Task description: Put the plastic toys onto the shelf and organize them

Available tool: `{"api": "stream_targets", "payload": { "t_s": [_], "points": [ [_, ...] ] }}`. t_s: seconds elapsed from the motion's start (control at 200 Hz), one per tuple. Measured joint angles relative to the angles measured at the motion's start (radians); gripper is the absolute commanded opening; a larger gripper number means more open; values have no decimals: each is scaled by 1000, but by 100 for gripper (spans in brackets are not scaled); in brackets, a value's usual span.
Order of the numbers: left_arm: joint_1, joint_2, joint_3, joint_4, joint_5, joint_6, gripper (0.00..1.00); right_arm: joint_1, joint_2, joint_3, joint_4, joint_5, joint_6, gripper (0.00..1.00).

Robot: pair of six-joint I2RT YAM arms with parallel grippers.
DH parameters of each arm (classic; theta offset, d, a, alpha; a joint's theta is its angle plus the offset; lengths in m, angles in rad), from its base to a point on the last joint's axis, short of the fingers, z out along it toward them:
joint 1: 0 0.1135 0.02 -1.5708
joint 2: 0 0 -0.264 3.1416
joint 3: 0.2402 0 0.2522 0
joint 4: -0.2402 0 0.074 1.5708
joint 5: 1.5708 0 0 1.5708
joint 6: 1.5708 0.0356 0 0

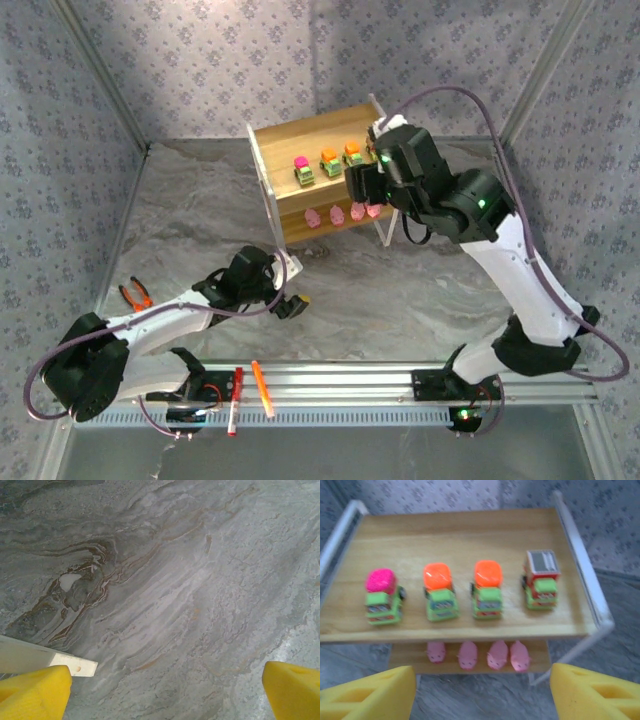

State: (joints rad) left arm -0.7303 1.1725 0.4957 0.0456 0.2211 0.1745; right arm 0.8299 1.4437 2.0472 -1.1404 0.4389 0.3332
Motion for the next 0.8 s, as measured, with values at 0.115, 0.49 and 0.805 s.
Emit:
{"api": "stream_targets", "payload": {
  "t_s": [0.115, 0.49, 0.805],
  "points": [
    [4, 0, 29, -50, 27, -1, 98, -37, -68, -106, 11, -1, 15, 76],
    [5, -7, 74, -192, 100, -53, 99, -87, -154, -212, 39, -9, 37, 76],
    [50, -59, 95, -254, 30, -114, 99, -100, -154, -232, 50, -16, 37, 76]
  ]
}}
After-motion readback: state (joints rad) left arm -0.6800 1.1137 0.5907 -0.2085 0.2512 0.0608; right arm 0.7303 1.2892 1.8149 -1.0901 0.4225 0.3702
